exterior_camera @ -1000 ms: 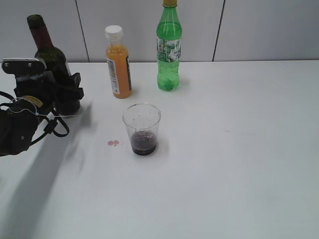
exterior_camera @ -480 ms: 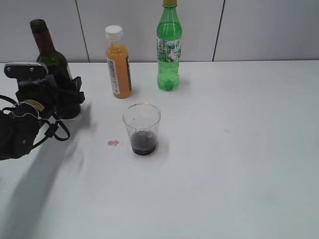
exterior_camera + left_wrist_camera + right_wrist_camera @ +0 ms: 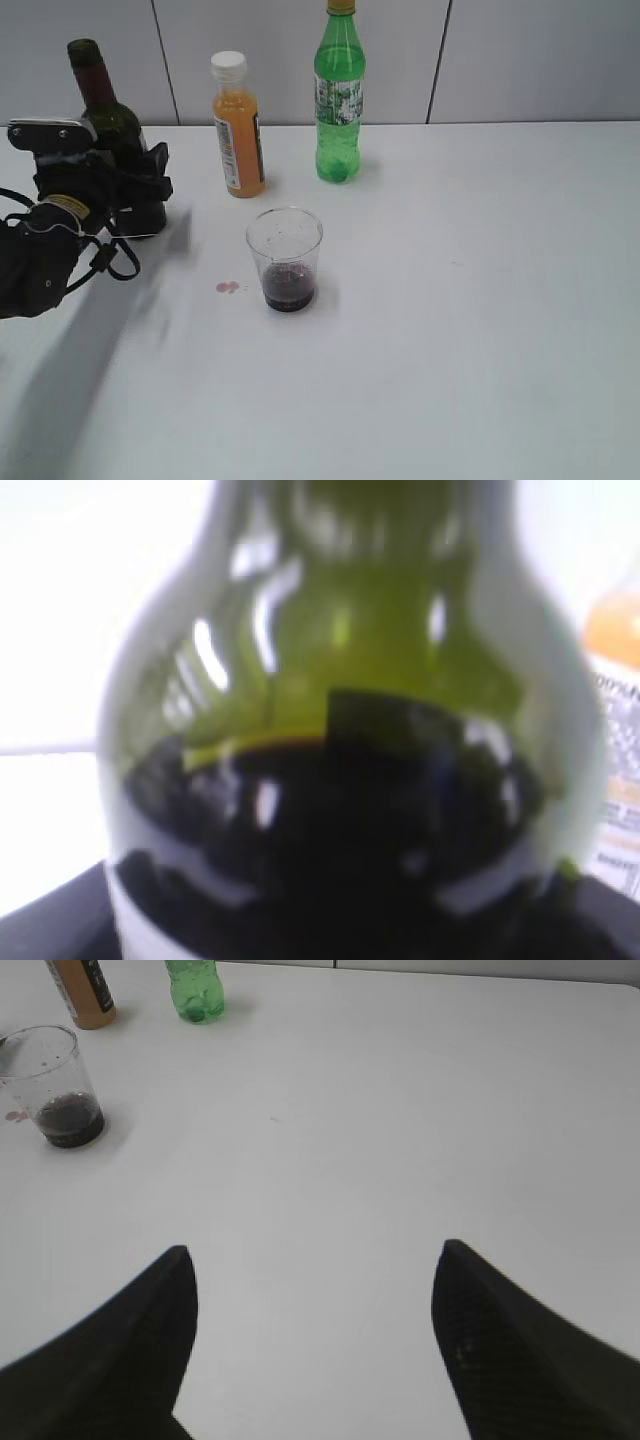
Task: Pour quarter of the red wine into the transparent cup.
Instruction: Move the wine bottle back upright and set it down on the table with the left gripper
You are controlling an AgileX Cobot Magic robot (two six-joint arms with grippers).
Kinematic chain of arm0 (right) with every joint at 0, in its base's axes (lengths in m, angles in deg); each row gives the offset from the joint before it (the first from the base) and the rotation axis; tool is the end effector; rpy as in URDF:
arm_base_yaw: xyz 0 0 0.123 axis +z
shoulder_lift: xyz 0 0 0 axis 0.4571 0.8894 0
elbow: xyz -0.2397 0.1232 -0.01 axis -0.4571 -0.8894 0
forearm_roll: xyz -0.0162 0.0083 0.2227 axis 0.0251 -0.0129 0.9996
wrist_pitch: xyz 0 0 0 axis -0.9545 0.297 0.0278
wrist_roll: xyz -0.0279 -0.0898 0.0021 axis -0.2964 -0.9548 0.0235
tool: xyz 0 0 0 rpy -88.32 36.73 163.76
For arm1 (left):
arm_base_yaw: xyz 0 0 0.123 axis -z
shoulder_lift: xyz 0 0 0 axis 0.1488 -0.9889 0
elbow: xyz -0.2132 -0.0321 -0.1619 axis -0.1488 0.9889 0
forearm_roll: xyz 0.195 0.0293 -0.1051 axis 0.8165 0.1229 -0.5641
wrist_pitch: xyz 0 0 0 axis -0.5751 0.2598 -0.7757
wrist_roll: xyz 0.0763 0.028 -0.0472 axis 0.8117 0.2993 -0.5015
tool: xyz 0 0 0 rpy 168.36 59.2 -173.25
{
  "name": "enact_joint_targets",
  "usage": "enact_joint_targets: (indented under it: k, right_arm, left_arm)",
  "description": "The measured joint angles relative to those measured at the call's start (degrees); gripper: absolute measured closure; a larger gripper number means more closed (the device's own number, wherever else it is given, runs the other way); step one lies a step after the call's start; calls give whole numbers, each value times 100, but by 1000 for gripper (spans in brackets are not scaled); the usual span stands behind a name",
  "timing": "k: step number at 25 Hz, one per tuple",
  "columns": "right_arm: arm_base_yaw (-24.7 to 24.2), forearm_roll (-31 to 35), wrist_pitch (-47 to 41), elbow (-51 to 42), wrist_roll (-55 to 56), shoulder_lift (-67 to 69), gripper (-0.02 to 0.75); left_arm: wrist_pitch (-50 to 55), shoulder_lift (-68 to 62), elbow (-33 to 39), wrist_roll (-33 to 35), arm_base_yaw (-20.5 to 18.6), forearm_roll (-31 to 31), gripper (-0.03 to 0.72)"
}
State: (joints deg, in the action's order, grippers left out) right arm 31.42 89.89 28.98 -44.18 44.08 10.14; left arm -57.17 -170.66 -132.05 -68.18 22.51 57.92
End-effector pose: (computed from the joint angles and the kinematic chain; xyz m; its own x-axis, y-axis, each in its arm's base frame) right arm -0.0135 0.0128 0.2659 -0.4113 -0.0746 -0.9085 -0.2239 0.9744 0.0213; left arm 0.3603 -0.0708 0.1036 -0.0946 -0.0150 -0.9954 0.0462 0.9987 -0.0194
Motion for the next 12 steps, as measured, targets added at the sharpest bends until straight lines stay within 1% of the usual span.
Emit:
enact_joint_targets:
  k: [2, 4, 12]
  right_arm:
    - [0, 0, 0, 0, 0, 0, 153]
    - [0, 0, 0, 0, 0, 0, 153]
    - [0, 0, 0, 0, 6, 0, 153]
  left_arm:
    - [-98, 12, 0, 0, 0, 0, 54]
    - [-109, 64, 80, 0, 0, 0, 41]
    - [-136, 610, 1065, 5, 0, 42, 34]
